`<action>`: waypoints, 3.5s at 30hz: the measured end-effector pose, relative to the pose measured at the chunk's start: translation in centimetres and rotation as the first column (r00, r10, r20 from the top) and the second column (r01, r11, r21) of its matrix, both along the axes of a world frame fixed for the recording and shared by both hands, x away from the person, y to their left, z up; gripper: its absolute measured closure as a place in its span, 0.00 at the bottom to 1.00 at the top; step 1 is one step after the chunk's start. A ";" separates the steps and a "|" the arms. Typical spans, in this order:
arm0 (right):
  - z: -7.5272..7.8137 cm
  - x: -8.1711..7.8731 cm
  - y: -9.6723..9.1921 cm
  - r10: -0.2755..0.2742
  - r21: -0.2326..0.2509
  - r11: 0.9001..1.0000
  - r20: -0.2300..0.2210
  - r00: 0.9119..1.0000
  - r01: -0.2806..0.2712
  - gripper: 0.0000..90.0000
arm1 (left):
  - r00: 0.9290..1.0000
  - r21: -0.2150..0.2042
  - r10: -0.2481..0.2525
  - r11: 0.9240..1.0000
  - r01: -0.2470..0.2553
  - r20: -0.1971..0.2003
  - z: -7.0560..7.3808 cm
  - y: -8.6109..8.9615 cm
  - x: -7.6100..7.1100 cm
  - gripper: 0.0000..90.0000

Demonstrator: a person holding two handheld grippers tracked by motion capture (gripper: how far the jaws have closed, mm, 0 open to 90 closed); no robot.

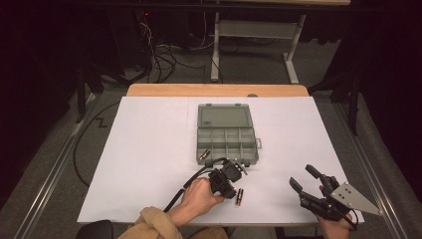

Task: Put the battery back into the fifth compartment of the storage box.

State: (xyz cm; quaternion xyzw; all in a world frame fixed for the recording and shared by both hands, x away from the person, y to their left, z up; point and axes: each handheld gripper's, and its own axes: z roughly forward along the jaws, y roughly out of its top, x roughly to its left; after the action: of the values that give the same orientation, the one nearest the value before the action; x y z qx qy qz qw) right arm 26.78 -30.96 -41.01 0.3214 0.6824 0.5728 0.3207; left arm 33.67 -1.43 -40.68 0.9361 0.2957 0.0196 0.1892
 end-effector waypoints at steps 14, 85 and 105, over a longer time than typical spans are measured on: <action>0.0 0.0 -0.1 0.002 0.015 1.000 0.006 1.000 -0.002 0.37 | 1.000 -0.041 0.020 0.999 -0.019 0.010 1.0 1.0 0.3 0.85; 0.0 -0.1 -0.1 0.005 0.025 1.000 0.006 1.000 -0.005 0.37 | 0.986 -0.154 0.164 0.975 -0.162 0.004 7.2 6.3 6.3 0.85; 0.0 -0.1 -0.1 0.006 0.027 1.000 0.003 1.000 -0.006 0.37 | 0.965 -0.132 0.259 0.956 -0.261 -0.029 6.6 7.6 9.3 0.85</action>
State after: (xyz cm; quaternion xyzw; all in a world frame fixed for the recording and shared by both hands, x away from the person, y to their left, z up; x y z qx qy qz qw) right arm 26.71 -31.07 -40.97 0.3227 0.6751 0.5835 0.3157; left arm 43.00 6.20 -34.07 0.8743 0.4178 0.0191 0.2461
